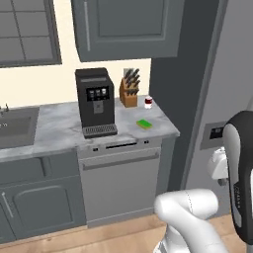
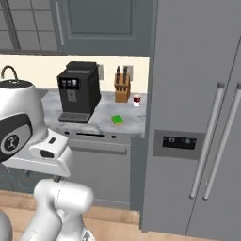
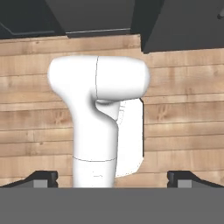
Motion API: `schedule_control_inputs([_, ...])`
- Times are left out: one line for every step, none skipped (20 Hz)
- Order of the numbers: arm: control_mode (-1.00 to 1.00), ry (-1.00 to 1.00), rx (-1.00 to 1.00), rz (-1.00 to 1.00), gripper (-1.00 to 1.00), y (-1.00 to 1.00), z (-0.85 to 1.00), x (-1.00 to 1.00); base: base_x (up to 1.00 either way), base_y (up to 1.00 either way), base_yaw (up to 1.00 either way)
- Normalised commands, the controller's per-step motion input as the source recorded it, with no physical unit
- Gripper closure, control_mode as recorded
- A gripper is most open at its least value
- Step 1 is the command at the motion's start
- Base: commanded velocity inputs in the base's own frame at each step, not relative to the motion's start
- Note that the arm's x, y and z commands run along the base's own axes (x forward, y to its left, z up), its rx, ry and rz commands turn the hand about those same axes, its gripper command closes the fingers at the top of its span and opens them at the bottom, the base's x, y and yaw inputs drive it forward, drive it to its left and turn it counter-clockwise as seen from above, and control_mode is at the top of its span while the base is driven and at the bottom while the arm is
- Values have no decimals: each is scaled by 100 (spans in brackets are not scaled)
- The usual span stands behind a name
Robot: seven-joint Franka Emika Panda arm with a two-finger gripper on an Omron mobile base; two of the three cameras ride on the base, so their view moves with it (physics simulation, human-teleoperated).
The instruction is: Place the sponge inside the microwave to prepare for sanitizing.
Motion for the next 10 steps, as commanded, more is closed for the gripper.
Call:
schedule_control_inputs([100, 0, 0, 0, -100, 0, 0, 0, 77, 24, 0])
schedule_control_inputs([100, 0, 0, 0, -100, 0, 0, 0, 76, 22, 0])
schedule_control_inputs([100, 0, 0, 0, -100, 0, 0, 0, 74, 21, 0])
schedule_control_inputs([100, 0, 0, 0, -100, 0, 0, 0, 71, 19, 0])
schedule_control_inputs([100, 0, 0, 0, -100, 0, 0, 0, 70, 21, 0])
schedule_control_inputs([100, 0, 0, 0, -100, 0, 0, 0, 64, 32, 0])
schedule_control_inputs([100, 0, 0, 0, -100, 0, 0, 0, 51, 39, 0])
schedule_control_inputs([100, 0, 0, 0, -100, 0, 0, 0, 54, 34, 0])
schedule_control_inputs([100, 0, 0, 0, -100, 0, 0, 0, 57, 35, 0])
schedule_control_inputs([100, 0, 0, 0, -100, 0, 0, 0, 57, 32, 0])
